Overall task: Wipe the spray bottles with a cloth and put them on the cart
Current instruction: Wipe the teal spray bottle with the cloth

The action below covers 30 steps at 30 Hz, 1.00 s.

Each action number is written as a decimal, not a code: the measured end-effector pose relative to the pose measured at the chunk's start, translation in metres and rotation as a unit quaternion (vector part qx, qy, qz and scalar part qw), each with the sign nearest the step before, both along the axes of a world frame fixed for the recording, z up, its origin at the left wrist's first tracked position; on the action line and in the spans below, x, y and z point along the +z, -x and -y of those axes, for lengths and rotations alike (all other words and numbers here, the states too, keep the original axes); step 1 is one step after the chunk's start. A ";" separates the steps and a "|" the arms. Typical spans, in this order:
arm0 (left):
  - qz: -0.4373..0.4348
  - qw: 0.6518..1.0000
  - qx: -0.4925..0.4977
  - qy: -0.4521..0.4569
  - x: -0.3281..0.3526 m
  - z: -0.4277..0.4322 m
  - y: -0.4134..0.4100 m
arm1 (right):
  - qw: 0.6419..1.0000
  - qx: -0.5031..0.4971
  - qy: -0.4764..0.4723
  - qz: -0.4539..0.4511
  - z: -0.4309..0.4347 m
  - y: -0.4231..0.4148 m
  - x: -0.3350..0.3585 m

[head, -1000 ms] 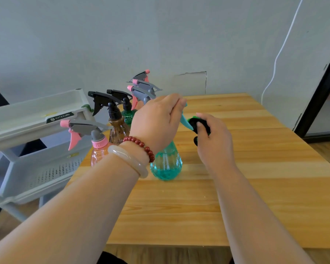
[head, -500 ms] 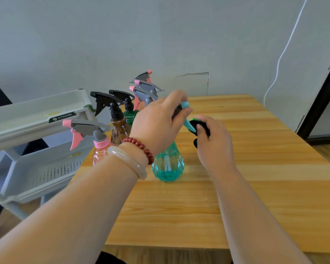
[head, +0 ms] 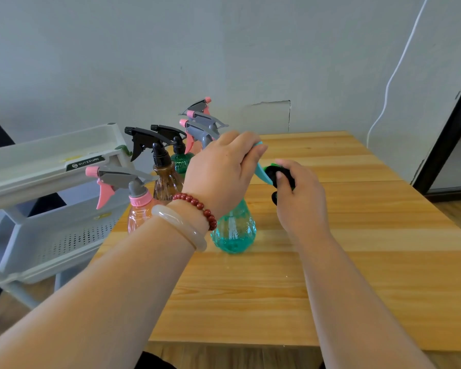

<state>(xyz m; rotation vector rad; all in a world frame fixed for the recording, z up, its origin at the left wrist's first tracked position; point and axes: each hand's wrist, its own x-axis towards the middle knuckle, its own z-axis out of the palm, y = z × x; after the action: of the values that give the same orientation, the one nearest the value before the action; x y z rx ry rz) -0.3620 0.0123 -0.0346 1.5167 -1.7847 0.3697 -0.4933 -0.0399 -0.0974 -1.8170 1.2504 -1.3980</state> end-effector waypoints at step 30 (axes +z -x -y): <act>-0.278 0.957 -0.069 -0.031 -0.012 -0.016 -0.010 | 0.970 -0.010 0.109 0.218 -0.023 0.006 0.034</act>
<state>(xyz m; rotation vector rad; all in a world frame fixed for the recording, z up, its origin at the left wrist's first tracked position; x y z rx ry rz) -0.3515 0.0279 -0.0468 1.3545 -1.4433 -0.1756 -0.4998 -0.0171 -0.0637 -1.5096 0.9178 -1.8818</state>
